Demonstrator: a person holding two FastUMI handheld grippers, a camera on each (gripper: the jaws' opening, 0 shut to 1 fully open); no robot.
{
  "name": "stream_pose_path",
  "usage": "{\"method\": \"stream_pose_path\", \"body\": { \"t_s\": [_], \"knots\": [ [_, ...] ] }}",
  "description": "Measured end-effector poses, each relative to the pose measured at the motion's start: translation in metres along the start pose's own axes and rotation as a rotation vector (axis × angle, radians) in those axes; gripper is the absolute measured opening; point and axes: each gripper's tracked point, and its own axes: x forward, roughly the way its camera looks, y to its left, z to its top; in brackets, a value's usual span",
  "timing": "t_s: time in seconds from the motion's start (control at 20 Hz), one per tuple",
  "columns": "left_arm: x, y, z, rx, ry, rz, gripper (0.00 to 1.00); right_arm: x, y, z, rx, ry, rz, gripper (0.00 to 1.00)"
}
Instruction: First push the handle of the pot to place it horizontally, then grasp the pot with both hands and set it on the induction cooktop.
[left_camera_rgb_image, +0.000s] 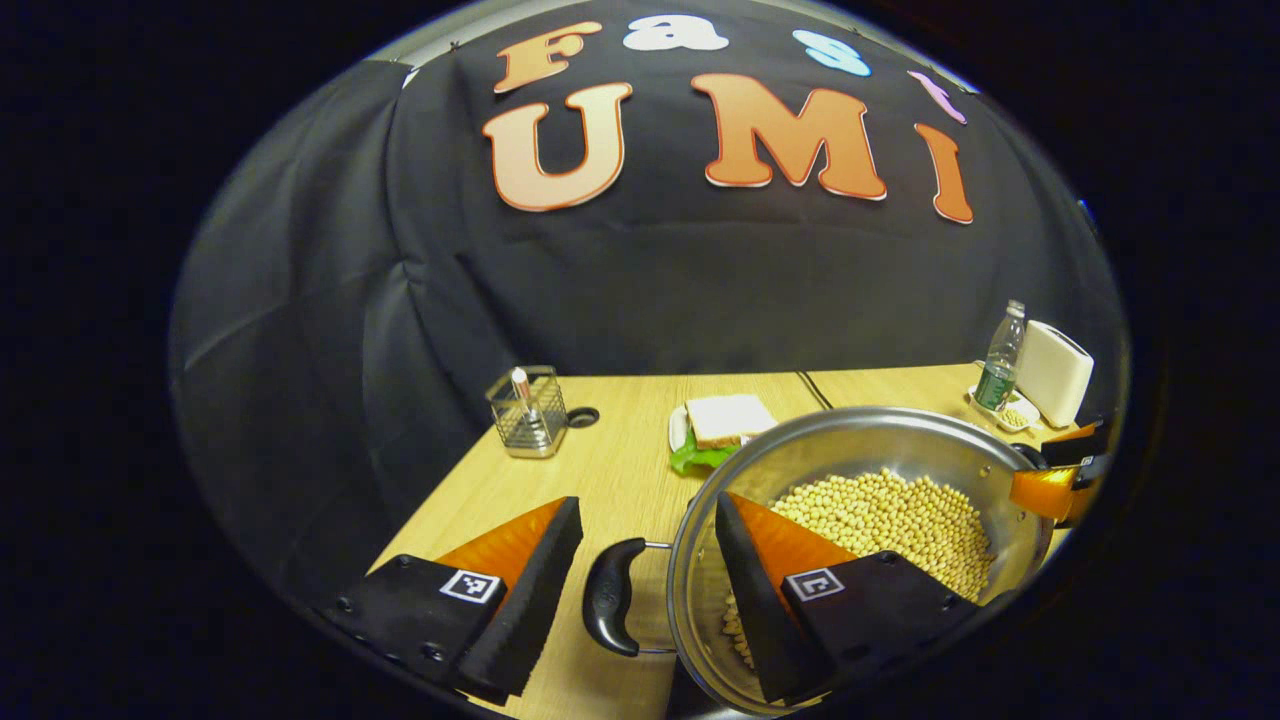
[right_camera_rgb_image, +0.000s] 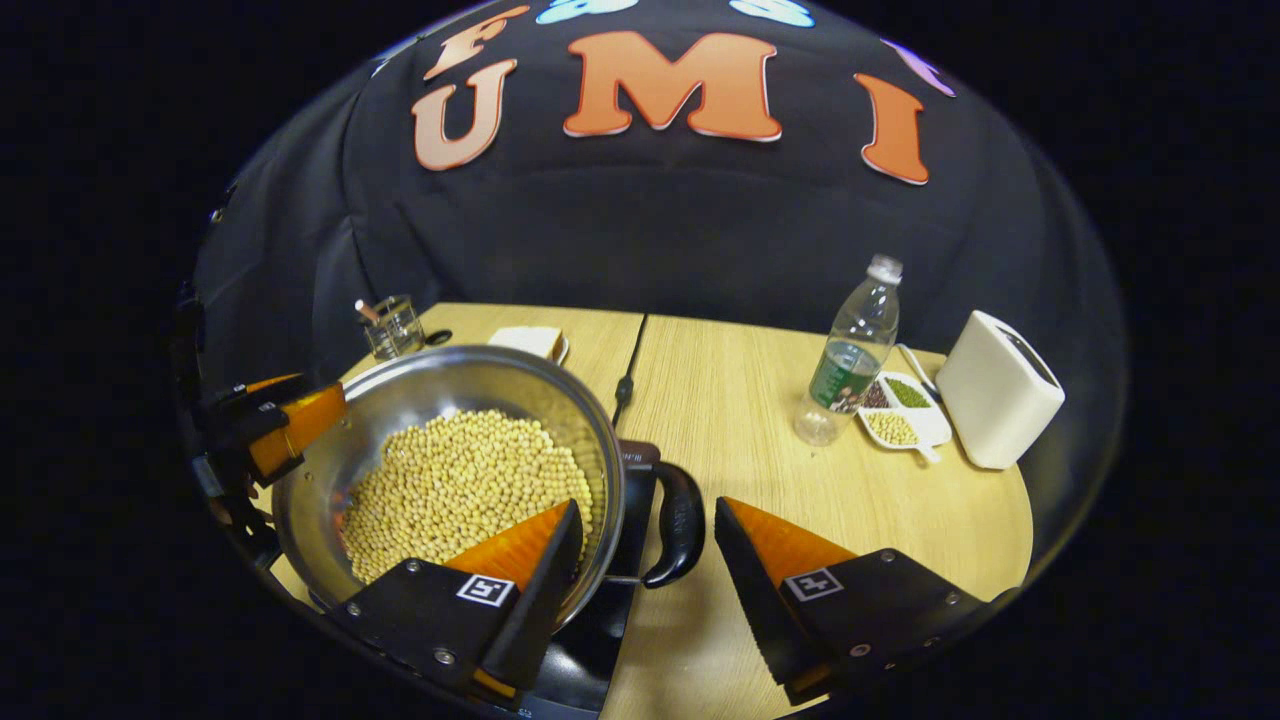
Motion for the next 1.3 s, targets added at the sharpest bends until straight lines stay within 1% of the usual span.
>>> {"method": "stream_pose_path", "body": {
  "t_s": [0.15,0.2,0.25,0.4,0.45,0.5,0.7,0.9,0.95,1.05,1.15,1.2,1.3],
  "knots": [
    [-0.023,-0.004,0.034,0.002,-0.103,0.005,0.88,-0.035,-0.009,0.033,-0.006,-0.126,-0.004,0.84],
    [-0.034,-0.005,0.047,0.005,-0.136,0.006,0.91,-0.047,-0.014,0.044,-0.013,-0.166,-0.011,0.84],
    [-0.046,-0.007,0.06,0.007,-0.169,0.005,0.91,-0.061,-0.019,0.052,-0.018,-0.199,-0.014,0.84],
    [-0.079,-0.019,0.092,-0.004,-0.259,-0.011,0.85,-0.102,-0.031,0.08,-0.014,-0.313,-0.015,0.84],
    [-0.09,-0.022,0.103,-0.009,-0.283,-0.015,0.9,-0.116,-0.04,0.087,-0.013,-0.346,-0.026,0.84],
    [-0.101,-0.025,0.113,-0.016,-0.304,-0.019,0.88,-0.128,-0.047,0.094,-0.015,-0.372,-0.034,0.84],
    [-0.151,-0.041,0.156,-0.035,-0.398,-0.054,0.88,-0.178,-0.065,0.116,-0.013,-0.468,-0.044,0.84],
    [-0.204,-0.059,0.196,-0.055,-0.489,-0.093,0.88,-0.242,-0.088,0.138,-0.022,-0.587,-0.064,0.84],
    [-0.217,-0.065,0.204,-0.062,-0.513,-0.101,0.9,-0.258,-0.092,0.144,-0.023,-0.621,-0.065,0.84],
    [-0.241,-0.073,0.217,-0.08,-0.554,-0.111,0.89,-0.291,-0.103,0.151,-0.028,-0.683,-0.074,0.85],
    [-0.265,-0.079,0.228,-0.091,-0.592,-0.117,0.89,-0.317,-0.117,0.157,-0.045,-0.737,-0.102,0.86],
    [-0.278,-0.082,0.233,-0.102,-0.611,-0.121,0.92,-0.33,-0.125,0.159,-0.053,-0.762,-0.122,0.86],
    [-0.298,-0.09,0.244,-0.114,-0.631,-0.13,0.9,-0.352,-0.14,0.163,-0.068,-0.797,-0.15,0.87]
  ]
}}
